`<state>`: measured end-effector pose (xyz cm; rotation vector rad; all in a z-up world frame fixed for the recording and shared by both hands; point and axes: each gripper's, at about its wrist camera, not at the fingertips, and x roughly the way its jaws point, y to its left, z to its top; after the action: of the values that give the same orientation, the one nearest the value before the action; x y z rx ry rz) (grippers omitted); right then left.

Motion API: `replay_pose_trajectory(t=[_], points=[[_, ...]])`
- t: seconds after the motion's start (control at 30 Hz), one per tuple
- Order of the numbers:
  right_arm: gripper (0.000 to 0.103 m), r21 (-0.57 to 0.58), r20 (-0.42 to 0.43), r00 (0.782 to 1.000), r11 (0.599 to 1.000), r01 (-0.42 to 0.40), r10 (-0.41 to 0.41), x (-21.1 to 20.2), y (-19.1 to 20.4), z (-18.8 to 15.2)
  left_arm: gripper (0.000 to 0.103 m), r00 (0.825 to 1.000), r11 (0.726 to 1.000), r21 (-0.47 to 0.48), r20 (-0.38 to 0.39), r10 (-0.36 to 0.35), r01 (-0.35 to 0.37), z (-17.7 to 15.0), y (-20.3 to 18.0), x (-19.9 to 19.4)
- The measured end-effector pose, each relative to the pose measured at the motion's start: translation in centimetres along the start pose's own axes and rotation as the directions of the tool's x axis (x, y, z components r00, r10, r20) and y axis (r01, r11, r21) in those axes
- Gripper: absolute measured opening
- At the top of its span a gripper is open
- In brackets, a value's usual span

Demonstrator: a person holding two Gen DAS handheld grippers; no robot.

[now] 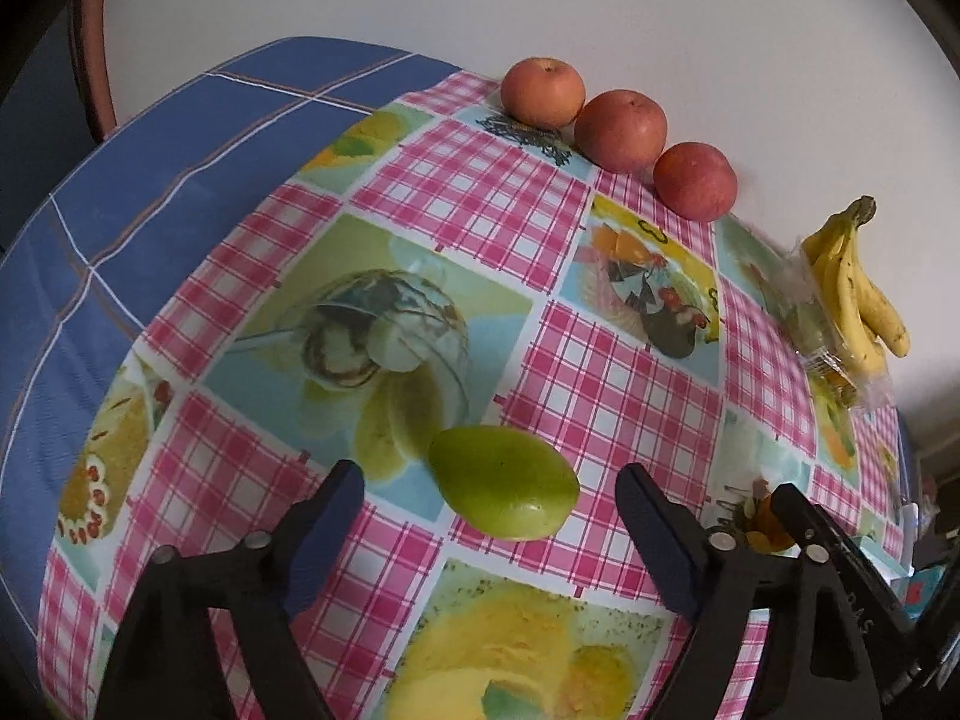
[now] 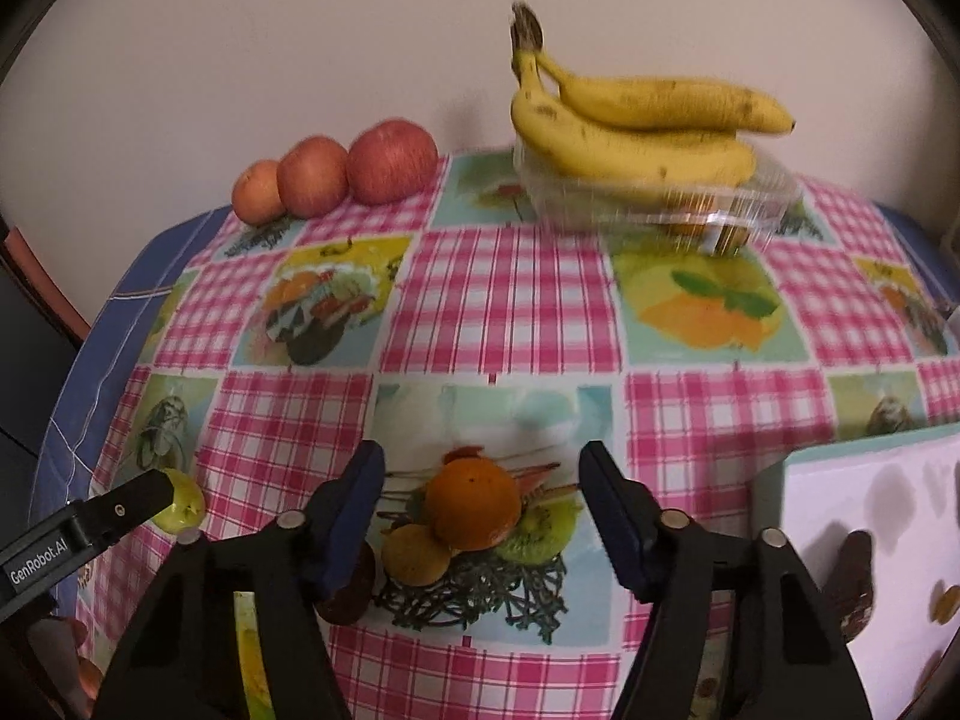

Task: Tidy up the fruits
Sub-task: 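Grasp the green pear with the left gripper while the right gripper grasps a tangerine, then carry the pear in the left gripper into the tray while the right carries the tangerine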

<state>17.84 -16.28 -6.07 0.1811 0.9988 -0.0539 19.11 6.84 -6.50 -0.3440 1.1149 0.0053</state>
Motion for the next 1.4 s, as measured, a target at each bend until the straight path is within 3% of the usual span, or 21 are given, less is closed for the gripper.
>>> replay_pose_trajectory(t=[0.33, 0.43, 0.8, 1.4], points=[[0.043, 0.025, -0.028, 0.999, 0.999, -0.026, 0.026, 1.2, -0.4, -0.7, 0.056, 1.000, 1.000, -0.010, -0.021, -0.021, 0.021, 0.3, -0.1, 1.0], [0.037, 0.024, -0.024, 0.999, 0.999, -0.044, 0.044, 1.1, -0.3, -0.7, 0.055, 1.000, 1.000, -0.009, -0.021, -0.022, 0.022, 0.4, -0.2, 1.0], [0.036, 0.039, -0.013, 0.998, 0.998, -0.053, 0.054, 0.2, -0.7, -0.8, 0.055, 0.998, 0.999, -0.006, -0.024, -0.053, 0.053, 0.1, -0.1, -0.6], [0.036, 0.132, 0.045, 0.995, 0.987, -0.096, 0.091, -8.9, -3.0, -3.1, 0.055, 0.996, 0.990, 0.130, 0.068, -0.064, 0.055, -4.4, -4.4, -8.6]])
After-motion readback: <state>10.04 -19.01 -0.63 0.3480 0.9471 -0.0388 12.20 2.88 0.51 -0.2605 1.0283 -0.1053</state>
